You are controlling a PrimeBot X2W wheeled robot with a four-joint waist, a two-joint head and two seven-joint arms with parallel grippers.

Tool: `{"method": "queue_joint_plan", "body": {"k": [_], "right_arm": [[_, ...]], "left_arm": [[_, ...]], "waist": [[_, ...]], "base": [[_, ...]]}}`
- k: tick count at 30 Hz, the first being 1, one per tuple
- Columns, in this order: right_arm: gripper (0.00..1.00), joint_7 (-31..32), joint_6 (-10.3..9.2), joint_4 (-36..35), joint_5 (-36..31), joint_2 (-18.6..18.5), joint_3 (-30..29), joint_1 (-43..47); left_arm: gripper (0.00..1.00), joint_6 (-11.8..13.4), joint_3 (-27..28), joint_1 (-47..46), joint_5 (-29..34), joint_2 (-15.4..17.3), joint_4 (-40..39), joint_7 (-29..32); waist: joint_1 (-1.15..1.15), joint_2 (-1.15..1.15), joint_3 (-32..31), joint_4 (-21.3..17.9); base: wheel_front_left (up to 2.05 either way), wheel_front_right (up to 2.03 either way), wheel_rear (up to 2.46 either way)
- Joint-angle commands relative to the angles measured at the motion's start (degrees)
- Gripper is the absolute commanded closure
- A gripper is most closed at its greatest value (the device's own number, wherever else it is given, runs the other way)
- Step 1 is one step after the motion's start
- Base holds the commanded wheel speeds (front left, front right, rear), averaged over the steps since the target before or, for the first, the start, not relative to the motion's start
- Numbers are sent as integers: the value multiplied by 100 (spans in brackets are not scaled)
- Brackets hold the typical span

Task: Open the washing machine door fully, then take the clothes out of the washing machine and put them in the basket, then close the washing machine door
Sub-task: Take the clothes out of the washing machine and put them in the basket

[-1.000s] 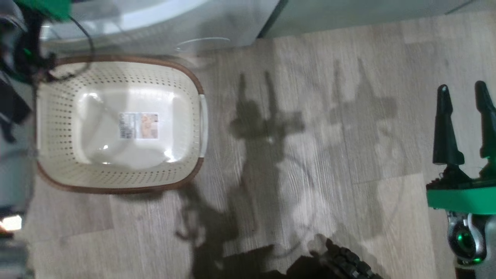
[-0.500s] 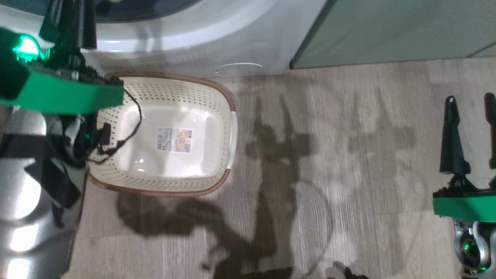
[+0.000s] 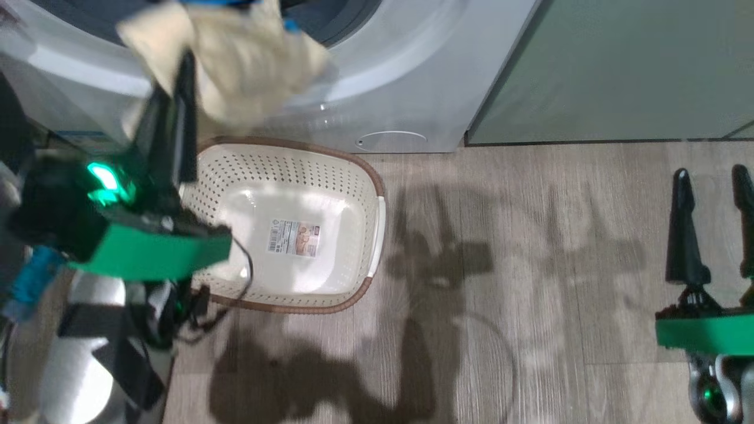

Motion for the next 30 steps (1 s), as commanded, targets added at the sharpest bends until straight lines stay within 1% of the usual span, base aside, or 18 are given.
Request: {"method": "queue_joint_plan", "body": {"k": [1,5,8,16,17,22,30], "right_arm": [[0,-54,25,-215,-15,-62,107,109],[0,-54,25,-229,4,-55,129,145],[0,-54,25,-231,29,-52,157,138],[0,-54,25,-234,126,-42,243,56],[0,-54,25,-234,126,-42,243,56],[0,-54,25,-249,200,-36,296,-78],[0,-54,25,-259,398,-34,383,-289]], "left_arm": [[100,-62,170,129,-1,46,-67,-12],[100,-159,153,365,-19,-106,260,-12],[100,-243,165,405,-45,-167,711,-12],[100,-441,151,154,-9,-144,2308,-12],[100,-441,151,154,-9,-144,2308,-12],[100,-537,97,-329,40,-128,3465,-12],[100,-655,-42,-1239,162,14,5383,-12]], "waist": [[1,-1,-27,17],[1,-1,-32,18],[1,-1,-5,-14],[1,-1,257,-242],[1,-1,257,-242],[1,-1,563,-414],[1,-1,1008,-707]], "base": [[0,0,0],[0,0,0],[0,0,0],[0,0,0],[0,0,0],[0,0,0],[0,0,0]]}}
